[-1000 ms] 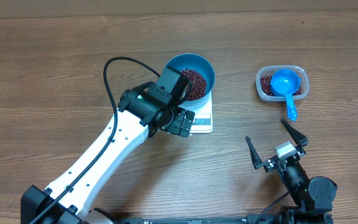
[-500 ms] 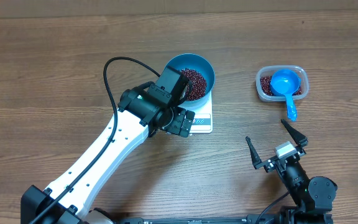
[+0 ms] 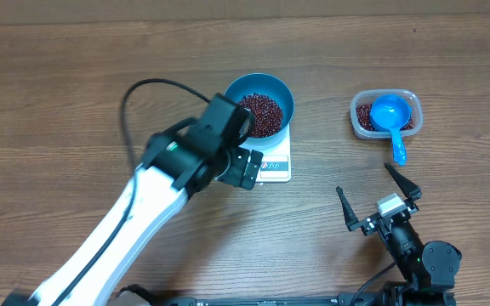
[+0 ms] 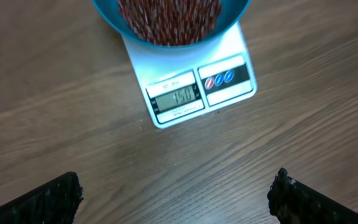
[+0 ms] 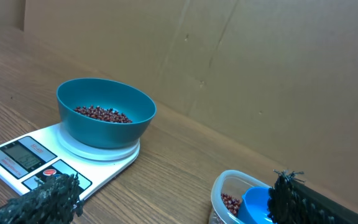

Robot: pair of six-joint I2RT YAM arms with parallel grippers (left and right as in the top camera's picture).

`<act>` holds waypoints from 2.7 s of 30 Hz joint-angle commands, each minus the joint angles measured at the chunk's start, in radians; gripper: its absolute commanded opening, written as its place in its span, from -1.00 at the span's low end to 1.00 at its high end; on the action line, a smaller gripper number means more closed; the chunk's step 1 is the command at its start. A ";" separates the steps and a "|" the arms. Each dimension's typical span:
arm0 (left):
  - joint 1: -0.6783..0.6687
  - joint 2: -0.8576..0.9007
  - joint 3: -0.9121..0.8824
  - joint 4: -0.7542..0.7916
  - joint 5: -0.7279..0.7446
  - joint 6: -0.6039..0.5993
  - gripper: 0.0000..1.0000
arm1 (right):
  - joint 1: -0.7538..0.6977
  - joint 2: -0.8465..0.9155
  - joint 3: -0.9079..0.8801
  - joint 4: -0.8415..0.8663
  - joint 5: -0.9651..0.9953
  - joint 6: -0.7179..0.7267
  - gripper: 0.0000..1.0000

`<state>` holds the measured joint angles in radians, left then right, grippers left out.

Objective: Scoop item into bowl and weigh 150g on scale

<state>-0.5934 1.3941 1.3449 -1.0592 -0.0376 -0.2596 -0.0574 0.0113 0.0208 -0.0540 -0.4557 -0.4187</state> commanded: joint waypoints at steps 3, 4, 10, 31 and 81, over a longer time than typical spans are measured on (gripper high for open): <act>0.039 -0.259 -0.009 -0.002 -0.075 0.001 0.99 | -0.004 -0.008 -0.013 0.004 0.010 0.007 1.00; 0.052 -0.301 -0.017 -0.002 -0.074 0.001 0.99 | -0.004 -0.008 -0.013 0.004 0.010 0.006 1.00; 0.179 -0.588 -0.154 0.022 -0.031 0.001 0.99 | -0.004 -0.008 -0.013 0.004 0.010 0.007 1.00; 0.557 -1.312 -0.963 0.544 0.143 -0.203 0.99 | -0.004 -0.008 -0.013 0.004 0.010 0.007 1.00; 0.618 -1.390 -1.340 0.986 0.115 -0.268 0.99 | -0.004 -0.008 -0.013 0.004 0.010 0.007 0.99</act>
<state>0.0158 0.0139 0.0090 -0.0708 0.0784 -0.5255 -0.0582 0.0109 0.0185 -0.0532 -0.4549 -0.4194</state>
